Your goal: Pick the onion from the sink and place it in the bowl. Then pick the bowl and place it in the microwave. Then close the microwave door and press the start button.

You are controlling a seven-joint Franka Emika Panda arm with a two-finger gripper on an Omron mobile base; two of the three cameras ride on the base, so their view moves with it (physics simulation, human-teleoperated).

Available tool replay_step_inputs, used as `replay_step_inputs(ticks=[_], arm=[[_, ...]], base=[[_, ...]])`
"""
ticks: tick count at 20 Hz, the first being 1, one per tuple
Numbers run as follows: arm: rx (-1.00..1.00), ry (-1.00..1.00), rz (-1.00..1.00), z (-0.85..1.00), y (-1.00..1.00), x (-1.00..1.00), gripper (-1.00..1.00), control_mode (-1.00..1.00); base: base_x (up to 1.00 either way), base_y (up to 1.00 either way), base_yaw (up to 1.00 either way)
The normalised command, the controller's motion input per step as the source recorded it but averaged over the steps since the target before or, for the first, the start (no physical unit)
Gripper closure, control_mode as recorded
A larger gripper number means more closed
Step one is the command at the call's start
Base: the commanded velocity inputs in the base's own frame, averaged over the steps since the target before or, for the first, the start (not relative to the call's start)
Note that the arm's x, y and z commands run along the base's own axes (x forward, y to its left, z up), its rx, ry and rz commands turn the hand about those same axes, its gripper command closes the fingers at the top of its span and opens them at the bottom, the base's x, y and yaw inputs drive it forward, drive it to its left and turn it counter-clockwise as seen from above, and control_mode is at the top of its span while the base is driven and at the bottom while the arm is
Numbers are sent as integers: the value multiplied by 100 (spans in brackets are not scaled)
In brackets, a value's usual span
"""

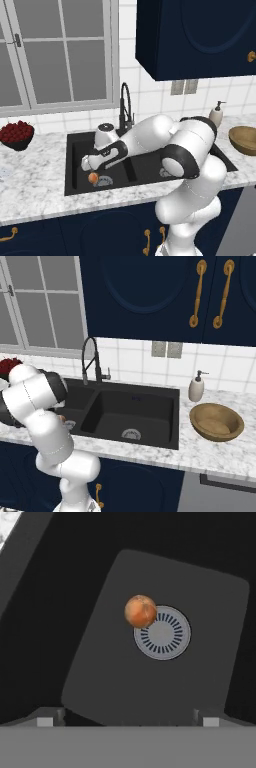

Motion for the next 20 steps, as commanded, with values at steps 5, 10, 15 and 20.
replay_step_inputs(ticks=[5,10,15,20], arm=[[0,0,-2,-15,1,37,-100,-100],[0,0,-3,-32,4,26,-100,-100],[0,-5,-3,-38,7,28,-100,-100],[0,1,-3,-26,15,12,-100,-100]], base=[[0,0,0],[0,0,0],[0,0,0],[0,0,0]])
